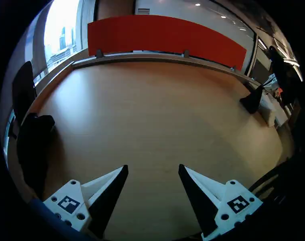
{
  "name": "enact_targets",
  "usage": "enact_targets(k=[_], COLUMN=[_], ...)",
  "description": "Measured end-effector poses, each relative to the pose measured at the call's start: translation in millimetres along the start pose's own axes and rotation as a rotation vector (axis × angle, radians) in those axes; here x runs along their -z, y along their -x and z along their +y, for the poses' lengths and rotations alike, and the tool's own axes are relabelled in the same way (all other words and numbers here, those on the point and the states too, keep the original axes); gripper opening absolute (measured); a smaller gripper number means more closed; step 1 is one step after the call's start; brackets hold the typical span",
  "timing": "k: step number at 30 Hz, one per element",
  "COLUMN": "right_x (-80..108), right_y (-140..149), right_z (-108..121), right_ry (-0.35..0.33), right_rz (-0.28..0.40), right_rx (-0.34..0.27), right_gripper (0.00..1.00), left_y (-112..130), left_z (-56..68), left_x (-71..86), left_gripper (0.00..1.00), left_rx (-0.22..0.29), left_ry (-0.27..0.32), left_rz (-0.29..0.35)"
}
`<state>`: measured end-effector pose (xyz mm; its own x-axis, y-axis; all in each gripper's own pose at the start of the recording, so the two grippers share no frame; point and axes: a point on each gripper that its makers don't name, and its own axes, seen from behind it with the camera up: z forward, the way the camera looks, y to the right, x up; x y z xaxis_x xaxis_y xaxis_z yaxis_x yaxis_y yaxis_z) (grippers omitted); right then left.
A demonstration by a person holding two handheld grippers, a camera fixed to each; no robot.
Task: Fold towel
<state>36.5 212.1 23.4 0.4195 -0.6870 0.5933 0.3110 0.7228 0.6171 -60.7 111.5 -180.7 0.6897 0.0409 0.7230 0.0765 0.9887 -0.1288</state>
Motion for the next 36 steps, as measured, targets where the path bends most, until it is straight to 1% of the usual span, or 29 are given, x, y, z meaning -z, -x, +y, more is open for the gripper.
enact_targets(k=[6, 18, 24, 36], right_x=[-1.9, -7.2, -11.2, -21.6], right_y=[30.4, 79.3, 103.6, 138.5], right_z=[-6.6, -20.3, -24.4, -34.0], right_ry=[0.001, -0.004, -0.002, 0.002], right_rz=[-0.037, -0.09, -0.121, -0.165], right_rx=[-0.035, -0.109, -0.136, -0.201], right_gripper=[0.04, 0.04, 0.04, 0.04], left_y=[-0.4, -0.3, 0.8, 2.7], left_z=[1.6, 1.4, 1.1, 1.8], left_x=[-0.6, 0.9, 1.3, 2.3], left_gripper=[0.93, 0.93, 0.93, 0.93], left_rx=[-0.007, -0.01, -0.014, -0.019], left_ry=[0.003, 0.002, 0.0, -0.003], left_rz=[-0.001, -0.002, -0.005, -0.008])
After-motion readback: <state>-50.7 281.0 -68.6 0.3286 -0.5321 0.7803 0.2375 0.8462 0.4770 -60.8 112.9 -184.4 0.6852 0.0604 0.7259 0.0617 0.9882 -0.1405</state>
